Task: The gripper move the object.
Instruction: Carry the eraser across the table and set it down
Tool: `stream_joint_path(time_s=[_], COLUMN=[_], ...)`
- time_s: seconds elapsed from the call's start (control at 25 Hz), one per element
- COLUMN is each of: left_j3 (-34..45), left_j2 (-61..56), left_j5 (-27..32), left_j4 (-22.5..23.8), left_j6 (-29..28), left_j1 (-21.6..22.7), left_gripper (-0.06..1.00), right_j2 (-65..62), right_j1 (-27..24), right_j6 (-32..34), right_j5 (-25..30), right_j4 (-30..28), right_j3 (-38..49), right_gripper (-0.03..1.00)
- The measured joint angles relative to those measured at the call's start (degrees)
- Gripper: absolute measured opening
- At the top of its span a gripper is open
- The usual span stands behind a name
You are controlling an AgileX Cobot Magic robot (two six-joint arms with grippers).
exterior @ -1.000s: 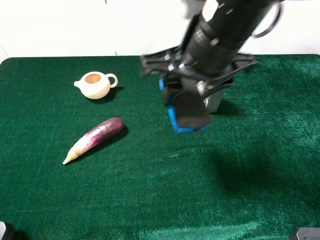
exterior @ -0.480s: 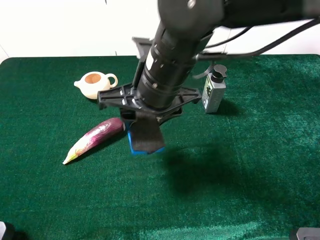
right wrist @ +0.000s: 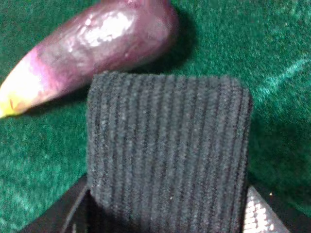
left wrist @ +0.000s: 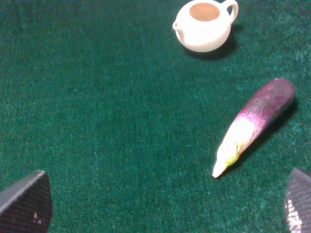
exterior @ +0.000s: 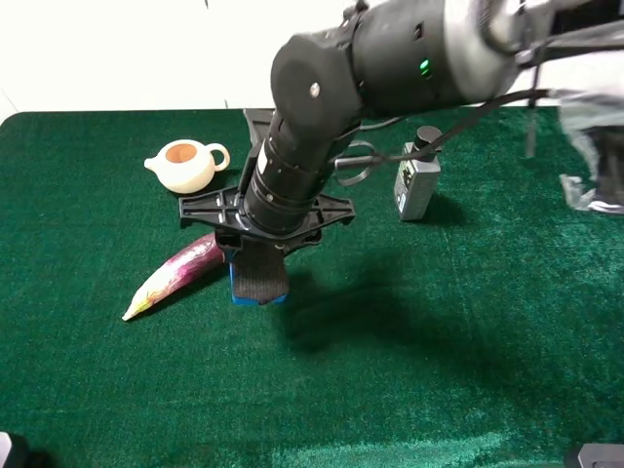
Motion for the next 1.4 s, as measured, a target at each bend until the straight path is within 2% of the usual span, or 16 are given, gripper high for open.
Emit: stream_joint_path(time_s=[0.44,0.64,0.88,1.4], left_j3=[0.00,0.00,0.00,0.00], left_j2=[0.00,0.00,0.00,0.00], left_j5=[0.00,0.00,0.00,0.00], left_j4=[0.00,0.00,0.00,0.00], left_j6=[0.00,0.00,0.00,0.00], left_j1=[0.00,0.00,0.00,0.00], left_gripper=[0.97,0.97,0.97,0.97], right_j2=[6.89,8.16,8.27,8.27], right_j1=[0.00,0.00,0.00,0.00], right_j6=[1.24,6.06,13.52,14.30], right_j5=[-8.21,-8.14,-5.10,-3.89], right_j4=[-0.64,-6.69,-15.66,-16.73], right_j3=[-0.07,-0.07,-0.07,-0.18], right_gripper=[0.41,0.41,0.41,0.41])
